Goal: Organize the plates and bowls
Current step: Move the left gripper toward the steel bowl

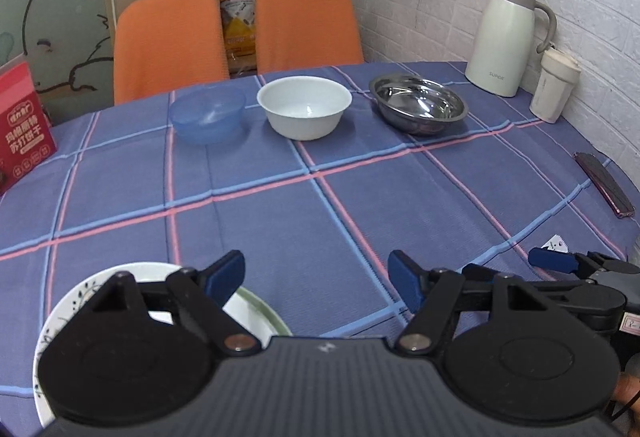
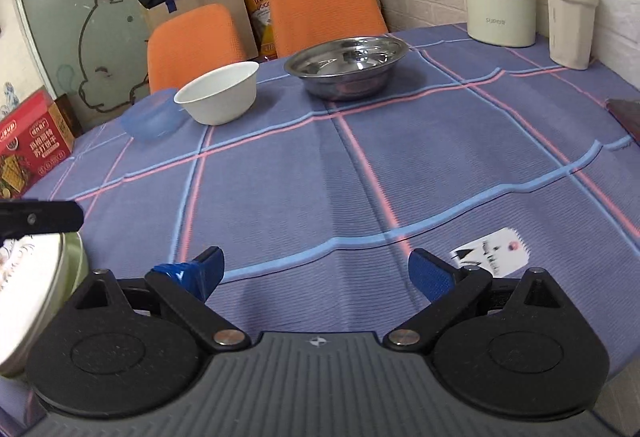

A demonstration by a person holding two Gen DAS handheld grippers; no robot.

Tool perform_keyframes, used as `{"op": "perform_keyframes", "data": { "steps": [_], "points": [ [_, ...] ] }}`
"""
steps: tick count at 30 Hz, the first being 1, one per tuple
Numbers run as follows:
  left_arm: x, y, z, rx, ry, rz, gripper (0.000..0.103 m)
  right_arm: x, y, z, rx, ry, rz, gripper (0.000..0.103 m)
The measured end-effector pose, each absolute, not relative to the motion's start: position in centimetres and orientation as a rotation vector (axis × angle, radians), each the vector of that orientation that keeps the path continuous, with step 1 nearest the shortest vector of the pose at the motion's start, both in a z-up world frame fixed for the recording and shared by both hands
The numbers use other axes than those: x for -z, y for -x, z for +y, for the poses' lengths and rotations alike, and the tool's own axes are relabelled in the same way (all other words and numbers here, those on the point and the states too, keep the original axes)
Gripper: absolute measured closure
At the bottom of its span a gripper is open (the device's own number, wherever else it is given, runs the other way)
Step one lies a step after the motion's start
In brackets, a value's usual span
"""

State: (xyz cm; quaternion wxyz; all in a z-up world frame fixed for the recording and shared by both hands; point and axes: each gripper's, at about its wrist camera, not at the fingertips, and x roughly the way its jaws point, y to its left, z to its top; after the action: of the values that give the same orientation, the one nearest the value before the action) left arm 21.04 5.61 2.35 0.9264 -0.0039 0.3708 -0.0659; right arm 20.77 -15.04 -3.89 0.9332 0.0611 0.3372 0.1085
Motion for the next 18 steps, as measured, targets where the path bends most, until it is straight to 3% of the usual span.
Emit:
{"op": "perform_keyframes", "data": {
  "steps": [8, 18],
  "points": [
    [-2.2, -24.0, 2.0, 0.167, -0.058, 0.787, 0.032, 4.5, -21.1, -15.7, -0.298, 0.011, 0.657, 0.016],
    [-2.8, -28.7, 0.3, 0.206, -0.091, 0.793, 0.032, 0.7, -27.8, -20.6, -0.269, -0.108, 0.645, 0.016]
  ]
}}
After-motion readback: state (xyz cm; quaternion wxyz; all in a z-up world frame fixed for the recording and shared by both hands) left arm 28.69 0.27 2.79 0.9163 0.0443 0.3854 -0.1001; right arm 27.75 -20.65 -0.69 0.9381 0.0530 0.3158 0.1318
